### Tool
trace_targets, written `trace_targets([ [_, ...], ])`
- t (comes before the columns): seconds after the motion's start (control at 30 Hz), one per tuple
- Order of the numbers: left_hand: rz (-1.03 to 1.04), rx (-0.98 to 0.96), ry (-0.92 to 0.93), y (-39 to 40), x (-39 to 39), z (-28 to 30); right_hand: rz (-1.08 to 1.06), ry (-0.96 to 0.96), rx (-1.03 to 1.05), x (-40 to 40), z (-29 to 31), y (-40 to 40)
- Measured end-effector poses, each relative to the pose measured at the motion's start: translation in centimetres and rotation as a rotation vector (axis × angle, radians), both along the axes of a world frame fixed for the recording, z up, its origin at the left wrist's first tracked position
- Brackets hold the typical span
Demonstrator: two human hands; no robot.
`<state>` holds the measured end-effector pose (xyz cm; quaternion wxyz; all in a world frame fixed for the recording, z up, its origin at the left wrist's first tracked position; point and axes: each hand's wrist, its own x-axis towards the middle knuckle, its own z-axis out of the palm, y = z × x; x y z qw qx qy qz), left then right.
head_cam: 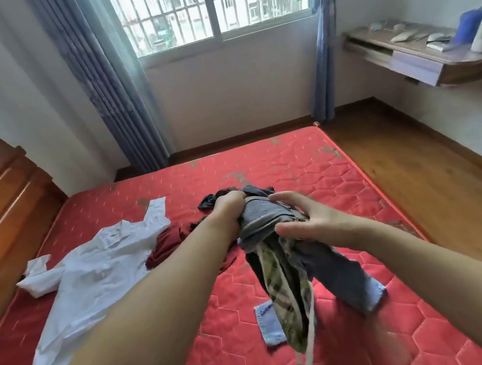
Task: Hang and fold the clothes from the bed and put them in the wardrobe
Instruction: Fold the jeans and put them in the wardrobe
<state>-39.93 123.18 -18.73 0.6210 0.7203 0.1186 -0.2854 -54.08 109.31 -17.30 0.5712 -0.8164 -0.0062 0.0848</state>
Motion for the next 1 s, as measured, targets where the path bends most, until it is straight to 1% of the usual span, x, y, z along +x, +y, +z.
trace_targets([
  [0.07,-0.029,-0.031,0.041,0.2,0.6,-0.6,-0.056,-0.036,-0.061,1.0,-0.4,0.0],
  [0.1,-0.044,-0.05,0.055,0.4,0.6,-0.5,-0.131,-0.076,-0.049,1.5,-0.4,0.2],
  [0.13,-0.082,-0.072,0.058,0.5,0.4,-0.1,-0.242,-0.087,0.029,2.3,-0.4,0.4],
  [0.2,-0.162,-0.119,0.046,0.8,0.3,0.4,-0.496,-0.009,0.277,4.0,0.3,0.9],
  [0.27,-0.282,-0.105,-0.002,1.2,-0.1,1.0,-0.683,0.06,0.457,5.8,1.2,0.9],
  [0.33,-0.418,-0.059,-0.093,1.7,-0.1,1.1,-0.745,0.087,0.533,7.7,1.9,1.0],
  [0.4,-0.56,0.029,-0.221,2.7,0.4,1.0,-0.799,0.088,0.561,9.4,2.8,1.5],
  [0.43,-0.601,0.06,-0.278,3.1,0.8,0.8,-0.826,0.082,0.562,10.2,3.2,1.7],
  [0.5,-0.621,0.099,-0.359,3.8,1.7,0.3,-0.862,0.05,0.529,11.7,4.5,2.1],
  [0.57,-0.632,0.115,-0.451,4.1,2.5,0.1,-0.869,-0.016,0.394,12.9,5.8,2.2],
  [0.67,-0.726,0.125,-0.484,4.2,3.7,0.2,-0.868,-0.117,0.099,14.1,7.5,2.2],
  [0.73,-0.806,0.208,-0.543,3.9,4.1,0.1,-0.914,-0.121,0.009,15.1,8.0,1.7],
  [0.77,-0.82,0.274,-0.585,3.6,4.2,-0.2,-0.956,-0.09,0.027,15.6,8.3,1.4],
  [0.8,-0.803,0.339,-0.617,3.3,4.4,-0.4,-1.001,-0.045,0.098,16.1,8.5,1.0],
  [0.87,-0.752,0.41,-0.614,2.9,4.9,-1.0,-1.088,0.023,0.315,16.8,9.3,0.3],
  [0.93,-0.726,0.402,-0.565,2.4,5.3,-1.4,-1.124,0.037,0.495,17.3,10.2,-0.5],
  [1.0,-0.721,0.368,-0.549,2.0,5.5,-1.7,-1.117,0.048,0.569,17.8,10.7,-1.3],
])
